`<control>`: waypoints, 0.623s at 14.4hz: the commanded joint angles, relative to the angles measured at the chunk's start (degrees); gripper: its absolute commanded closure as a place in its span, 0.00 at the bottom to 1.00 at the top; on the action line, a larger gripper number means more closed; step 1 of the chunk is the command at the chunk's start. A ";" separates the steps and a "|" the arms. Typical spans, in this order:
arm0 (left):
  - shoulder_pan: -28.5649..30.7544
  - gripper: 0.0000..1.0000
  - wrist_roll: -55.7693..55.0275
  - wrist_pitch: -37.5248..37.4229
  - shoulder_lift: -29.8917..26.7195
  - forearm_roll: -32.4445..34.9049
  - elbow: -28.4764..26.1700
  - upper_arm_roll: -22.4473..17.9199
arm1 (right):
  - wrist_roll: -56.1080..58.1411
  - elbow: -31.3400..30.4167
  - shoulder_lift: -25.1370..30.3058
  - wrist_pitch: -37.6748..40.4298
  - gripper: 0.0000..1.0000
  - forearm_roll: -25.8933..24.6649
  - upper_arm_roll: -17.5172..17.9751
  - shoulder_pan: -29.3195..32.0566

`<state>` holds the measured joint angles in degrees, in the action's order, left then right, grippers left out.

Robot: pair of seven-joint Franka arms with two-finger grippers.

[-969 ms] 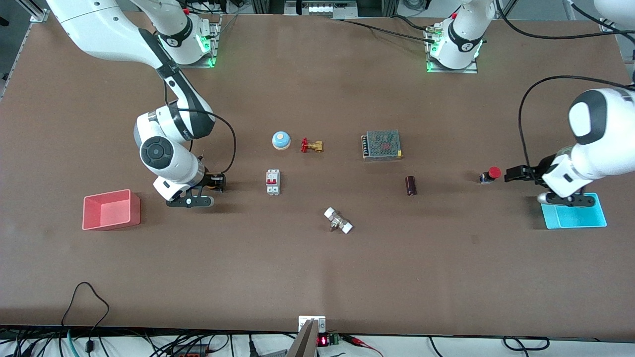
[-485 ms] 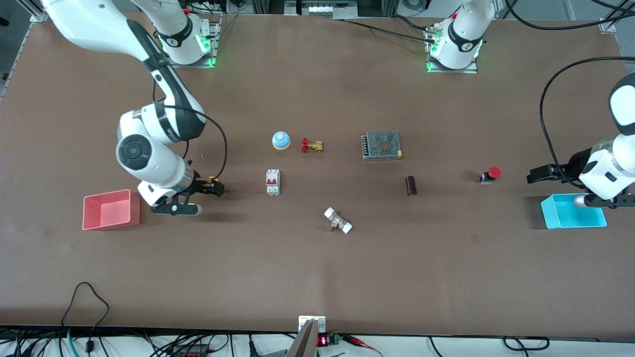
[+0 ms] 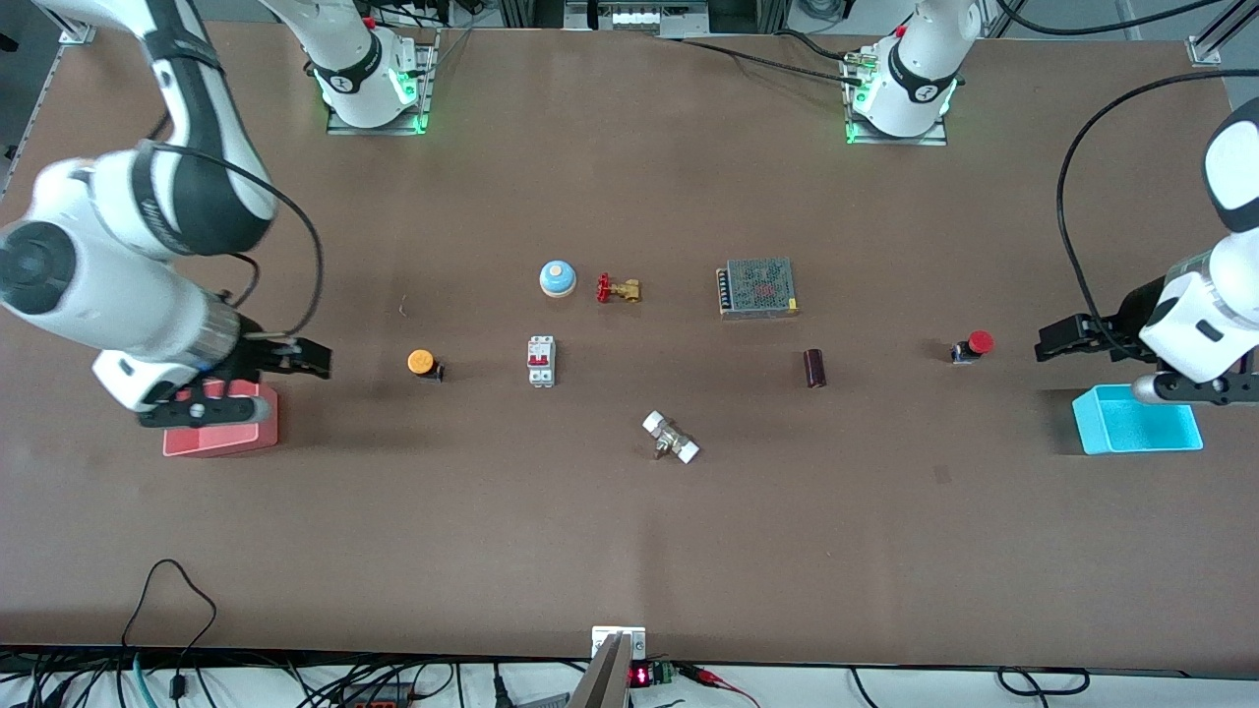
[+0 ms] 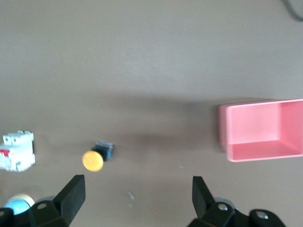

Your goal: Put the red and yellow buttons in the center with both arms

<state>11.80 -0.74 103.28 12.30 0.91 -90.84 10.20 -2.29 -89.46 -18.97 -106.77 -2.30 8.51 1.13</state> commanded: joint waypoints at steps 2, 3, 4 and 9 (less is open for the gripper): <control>-10.21 0.00 -0.49 -2.19 -4.12 -0.03 0.40 -11.60 | 2.82 3.50 5.08 6.57 0.00 0.02 -3.41 -0.87; -10.39 0.00 -1.02 -3.94 -5.35 -0.03 0.40 -11.60 | 2.64 3.59 5.96 6.66 0.00 -0.94 -3.76 -0.78; -10.39 0.00 -2.67 -5.96 -6.93 -0.29 0.40 -11.52 | 2.64 3.59 6.92 6.75 0.00 -2.35 -4.20 -0.78; -10.30 0.00 -2.61 -8.44 -13.00 -0.47 -3.98 -9.94 | 2.21 2.28 11.15 9.56 0.00 -2.28 -5.35 -1.22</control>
<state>2.11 -3.24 94.89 2.19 0.83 -90.87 0.07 -0.10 -85.79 -9.78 -98.23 -5.70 4.29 0.84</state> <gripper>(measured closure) 0.000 0.000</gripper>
